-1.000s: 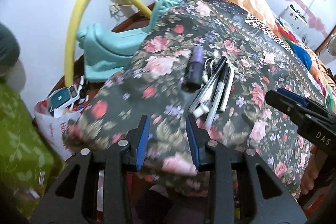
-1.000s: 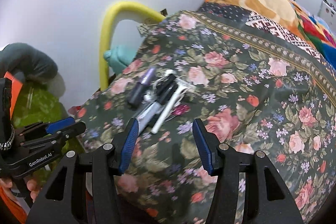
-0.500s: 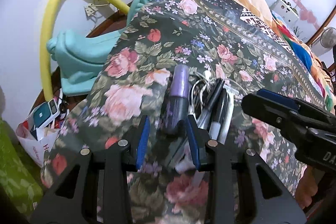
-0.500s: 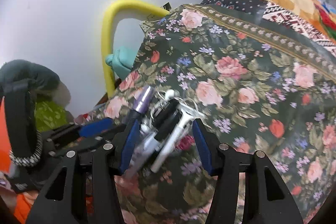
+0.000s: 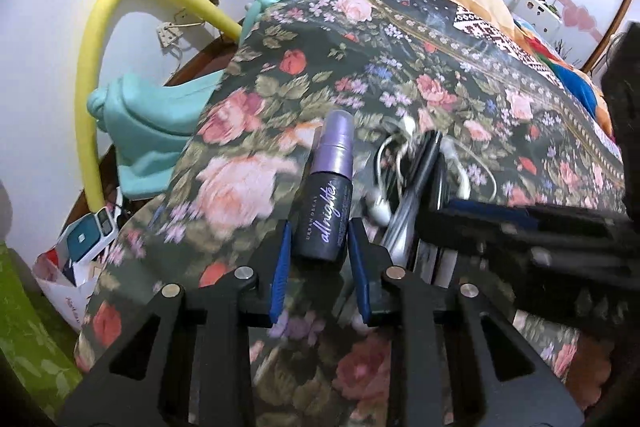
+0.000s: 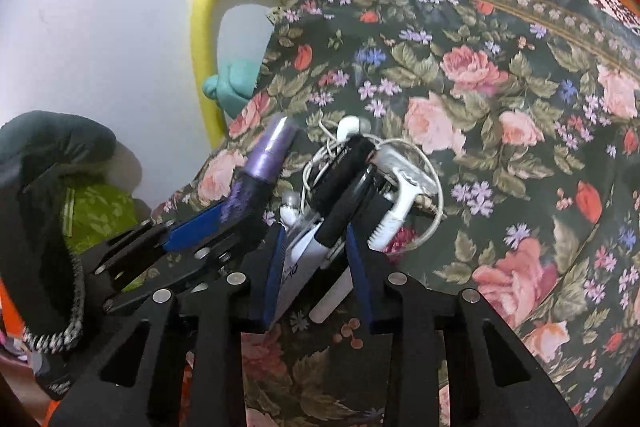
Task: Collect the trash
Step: 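Grasp the purple spray bottle with left gripper while right gripper grasps black marker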
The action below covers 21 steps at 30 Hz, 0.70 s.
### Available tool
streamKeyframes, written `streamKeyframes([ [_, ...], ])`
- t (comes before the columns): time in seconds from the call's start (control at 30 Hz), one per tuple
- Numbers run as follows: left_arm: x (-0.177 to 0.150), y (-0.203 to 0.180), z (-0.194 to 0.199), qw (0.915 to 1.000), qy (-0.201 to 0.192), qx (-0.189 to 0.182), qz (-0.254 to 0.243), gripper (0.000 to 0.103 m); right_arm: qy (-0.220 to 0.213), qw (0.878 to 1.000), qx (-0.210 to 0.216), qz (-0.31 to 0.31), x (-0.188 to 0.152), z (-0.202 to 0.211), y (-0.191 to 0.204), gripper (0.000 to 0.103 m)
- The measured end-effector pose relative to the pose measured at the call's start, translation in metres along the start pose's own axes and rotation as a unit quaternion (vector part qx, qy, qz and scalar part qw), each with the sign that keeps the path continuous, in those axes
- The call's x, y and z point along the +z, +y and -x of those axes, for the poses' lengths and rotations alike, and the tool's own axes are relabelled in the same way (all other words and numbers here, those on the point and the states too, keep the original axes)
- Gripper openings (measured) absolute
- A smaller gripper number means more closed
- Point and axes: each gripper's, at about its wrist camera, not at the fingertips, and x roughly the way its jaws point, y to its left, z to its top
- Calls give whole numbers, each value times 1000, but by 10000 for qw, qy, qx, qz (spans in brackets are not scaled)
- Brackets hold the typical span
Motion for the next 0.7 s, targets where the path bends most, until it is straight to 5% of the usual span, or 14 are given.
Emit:
streamKeyframes([
  [0.3, -41, 9, 14, 9987, 426, -125, 244, 27, -15, 9958, -672, 614, -6, -13, 20, 25],
  [0.47, -41, 5, 9, 9980, 549, -185, 259, 28, 161, 9945, -647, 802, -2, -10, 12, 12],
  [0.7, -34, 4, 6, 9980, 505, -276, 276, 36, 281, 9934, -692, 870, -5, 3, -4, 11],
])
